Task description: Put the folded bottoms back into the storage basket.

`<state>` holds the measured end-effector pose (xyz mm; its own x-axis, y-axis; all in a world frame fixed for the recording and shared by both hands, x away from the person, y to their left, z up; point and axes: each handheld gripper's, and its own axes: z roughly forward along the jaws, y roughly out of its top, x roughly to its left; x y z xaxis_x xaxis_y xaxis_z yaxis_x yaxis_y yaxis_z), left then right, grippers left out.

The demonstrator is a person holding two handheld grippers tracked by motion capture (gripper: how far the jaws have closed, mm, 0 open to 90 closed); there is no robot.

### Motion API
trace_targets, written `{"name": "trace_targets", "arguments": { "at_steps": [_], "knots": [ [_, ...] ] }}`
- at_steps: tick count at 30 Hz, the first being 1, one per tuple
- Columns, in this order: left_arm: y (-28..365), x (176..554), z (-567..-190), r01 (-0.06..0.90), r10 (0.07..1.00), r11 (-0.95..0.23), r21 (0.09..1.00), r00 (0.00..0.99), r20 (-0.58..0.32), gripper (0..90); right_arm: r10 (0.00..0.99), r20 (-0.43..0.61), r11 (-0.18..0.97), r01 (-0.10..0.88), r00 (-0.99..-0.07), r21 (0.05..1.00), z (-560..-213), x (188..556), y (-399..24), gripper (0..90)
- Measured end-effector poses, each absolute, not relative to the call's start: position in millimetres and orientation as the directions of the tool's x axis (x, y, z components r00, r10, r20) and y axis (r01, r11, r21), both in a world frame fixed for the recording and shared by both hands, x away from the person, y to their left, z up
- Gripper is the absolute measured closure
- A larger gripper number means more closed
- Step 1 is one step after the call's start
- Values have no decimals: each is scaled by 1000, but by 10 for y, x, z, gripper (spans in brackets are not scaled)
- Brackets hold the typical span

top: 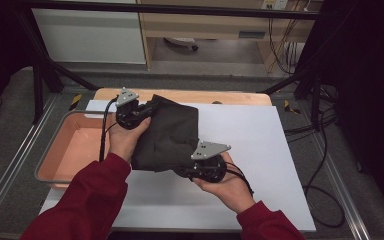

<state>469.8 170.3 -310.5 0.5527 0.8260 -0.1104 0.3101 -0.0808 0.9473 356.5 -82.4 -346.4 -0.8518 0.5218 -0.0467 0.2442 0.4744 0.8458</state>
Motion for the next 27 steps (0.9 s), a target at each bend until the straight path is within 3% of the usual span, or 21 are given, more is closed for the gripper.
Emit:
{"name": "trace_targets", "arguments": {
  "at_steps": [27],
  "knots": [
    [2326,4862,-2803,303,853,-12,953,500,-148,819,458,-57,489,198,-887,849,-3186,3924,-313,644]
  ]
}}
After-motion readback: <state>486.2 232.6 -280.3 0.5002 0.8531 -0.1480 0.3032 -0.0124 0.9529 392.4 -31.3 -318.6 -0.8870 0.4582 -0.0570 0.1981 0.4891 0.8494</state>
